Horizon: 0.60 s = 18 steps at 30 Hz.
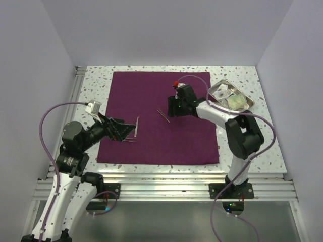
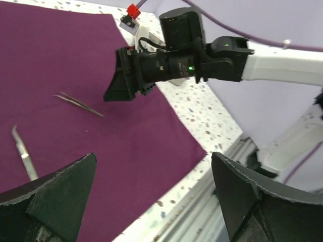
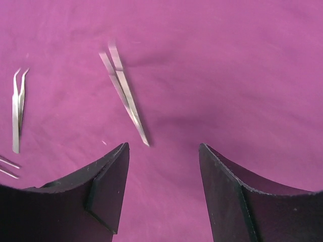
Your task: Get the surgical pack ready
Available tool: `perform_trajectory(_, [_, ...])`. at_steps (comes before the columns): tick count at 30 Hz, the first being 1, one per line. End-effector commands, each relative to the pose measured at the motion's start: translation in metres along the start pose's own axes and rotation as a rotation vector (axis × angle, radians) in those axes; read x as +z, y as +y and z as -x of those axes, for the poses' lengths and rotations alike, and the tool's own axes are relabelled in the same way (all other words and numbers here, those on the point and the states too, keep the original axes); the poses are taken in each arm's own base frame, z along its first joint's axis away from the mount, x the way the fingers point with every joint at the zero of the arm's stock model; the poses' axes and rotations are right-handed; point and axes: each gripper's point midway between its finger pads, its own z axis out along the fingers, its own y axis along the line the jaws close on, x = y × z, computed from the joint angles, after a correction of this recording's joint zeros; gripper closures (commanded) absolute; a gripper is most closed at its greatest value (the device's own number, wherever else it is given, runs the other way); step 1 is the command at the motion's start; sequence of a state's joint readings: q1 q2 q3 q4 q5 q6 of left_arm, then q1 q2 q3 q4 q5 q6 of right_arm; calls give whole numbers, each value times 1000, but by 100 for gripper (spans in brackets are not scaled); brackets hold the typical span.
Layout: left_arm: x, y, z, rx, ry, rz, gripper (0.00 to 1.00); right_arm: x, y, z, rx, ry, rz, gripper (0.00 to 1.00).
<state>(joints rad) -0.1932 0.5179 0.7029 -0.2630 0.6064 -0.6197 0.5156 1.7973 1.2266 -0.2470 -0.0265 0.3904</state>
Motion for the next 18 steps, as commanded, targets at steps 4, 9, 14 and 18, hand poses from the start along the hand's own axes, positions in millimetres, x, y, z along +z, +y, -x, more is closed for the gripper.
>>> perform_trajectory(4, [21,81,-33,63,-25,198,0,21,50,19,-294,-40,71,39])
perform_trajectory(9, [28,110,-36,28,-101,278,0,43,50,16,-352,-8,55,43])
perform_trajectory(14, [18,133,-34,92,-207,365,0,49,49,14,-362,-18,36,48])
perform_trajectory(18, [10,150,-39,117,-260,425,0,51,48,8,-377,-11,32,52])
